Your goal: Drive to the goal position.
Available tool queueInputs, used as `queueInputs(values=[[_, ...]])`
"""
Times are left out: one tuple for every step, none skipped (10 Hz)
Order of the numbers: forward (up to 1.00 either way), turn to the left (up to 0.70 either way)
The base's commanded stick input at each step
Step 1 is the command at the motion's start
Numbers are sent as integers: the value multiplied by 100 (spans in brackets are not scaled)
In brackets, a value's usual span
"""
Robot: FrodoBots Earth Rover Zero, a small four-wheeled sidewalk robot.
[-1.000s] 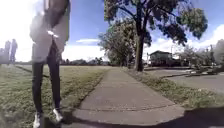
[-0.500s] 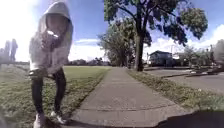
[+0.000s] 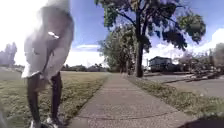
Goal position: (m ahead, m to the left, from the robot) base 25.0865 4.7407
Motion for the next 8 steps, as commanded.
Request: queueInputs(values=[[8,0],[9,0],[9,0],[8,0],[8,0],[8,0],[8,0],[9,0]])
